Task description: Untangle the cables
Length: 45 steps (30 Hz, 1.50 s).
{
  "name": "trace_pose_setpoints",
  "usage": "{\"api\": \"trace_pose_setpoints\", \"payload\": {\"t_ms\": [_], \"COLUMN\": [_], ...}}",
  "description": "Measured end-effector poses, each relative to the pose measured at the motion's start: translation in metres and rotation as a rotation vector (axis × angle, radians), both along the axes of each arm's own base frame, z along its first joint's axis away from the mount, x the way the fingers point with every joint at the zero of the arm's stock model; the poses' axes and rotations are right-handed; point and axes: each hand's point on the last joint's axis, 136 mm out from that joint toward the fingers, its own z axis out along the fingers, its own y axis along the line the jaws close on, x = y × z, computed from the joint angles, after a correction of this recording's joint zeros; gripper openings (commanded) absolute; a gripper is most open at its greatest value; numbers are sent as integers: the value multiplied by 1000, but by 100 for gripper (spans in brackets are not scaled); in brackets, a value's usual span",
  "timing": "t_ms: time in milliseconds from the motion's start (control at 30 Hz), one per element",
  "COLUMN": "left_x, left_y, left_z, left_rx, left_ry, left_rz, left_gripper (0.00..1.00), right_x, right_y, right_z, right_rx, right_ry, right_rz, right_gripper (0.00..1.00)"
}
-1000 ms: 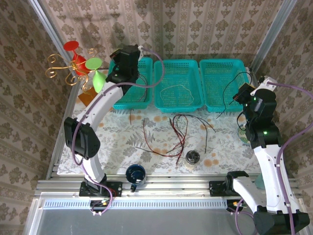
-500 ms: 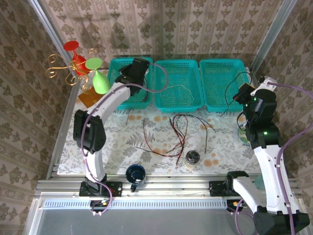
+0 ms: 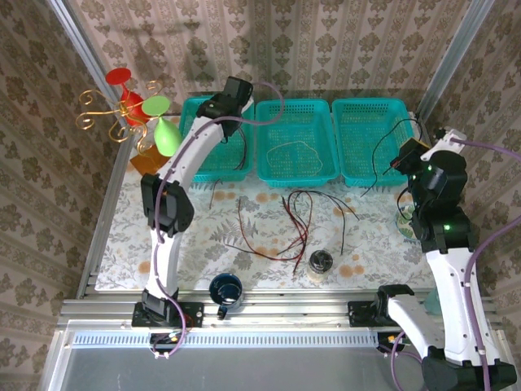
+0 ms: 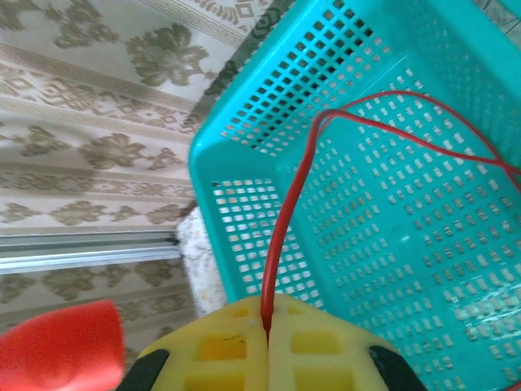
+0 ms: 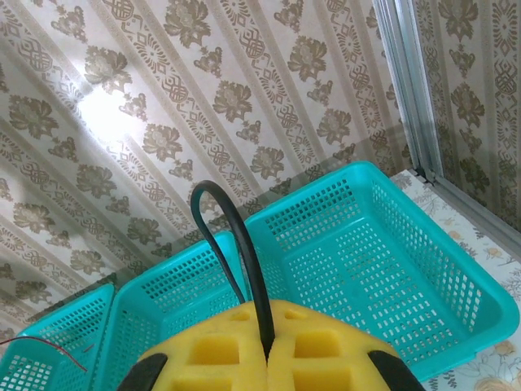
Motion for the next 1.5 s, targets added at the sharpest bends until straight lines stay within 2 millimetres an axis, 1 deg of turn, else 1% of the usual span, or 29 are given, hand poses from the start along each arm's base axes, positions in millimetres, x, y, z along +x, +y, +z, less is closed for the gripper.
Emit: {"api": "trace_pose_setpoints", "payload": {"t_ms": [67,133,233,333,433,533,633,700,733,833,1033,1133,1200,1333,1500], "left_x": [-2,-5,-11,-20,-29,-33,-33,-31,-29,-28,-29,-36,-42,-50,-52], "left_y": [0,0,0,-2,-6,-5,4,9,11,15,16,19,22,26,26], "left_z": [-25,-61,-106,-137,-151,-161,-166,-166,-166,-164,-145,-145,-147,-151,-156], "left_rx": [-21,-27,-33,-62,-104,-147,-179,-206,-218,-240,-249,-237,-229,-255,-333], "left_ry": [67,156,266,351,405,437,452,449,447,451,445,471,499,546,586], "left_rz": [12,27,45,61,70,90,126,154,164,184,196,205,215,236,250], "left_gripper": [0,0,0,0,0,0,27,42,48,56,60,63,63,58,51], "right_x": [-2,-4,-7,-9,-10,-10,-8,-7,-6,-5,-4,-4,-4,-4,-4], "right_y": [1,2,3,6,8,11,12,12,13,14,16,17,18,19,19], "right_z": [4,10,20,30,36,39,39,40,40,40,39,39,39,39,39], "right_rx": [1,1,-1,0,2,4,4,4,5,6,7,9,10,9,9], "right_ry": [-8,-18,-35,-54,-69,-73,-71,-71,-70,-68,-66,-66,-67,-66,-66], "right_rz": [5,11,20,34,48,61,67,69,73,80,89,92,95,100,100], "right_gripper": [0,0,0,0,0,0,0,0,0,0,0,0,0,0,0]}}
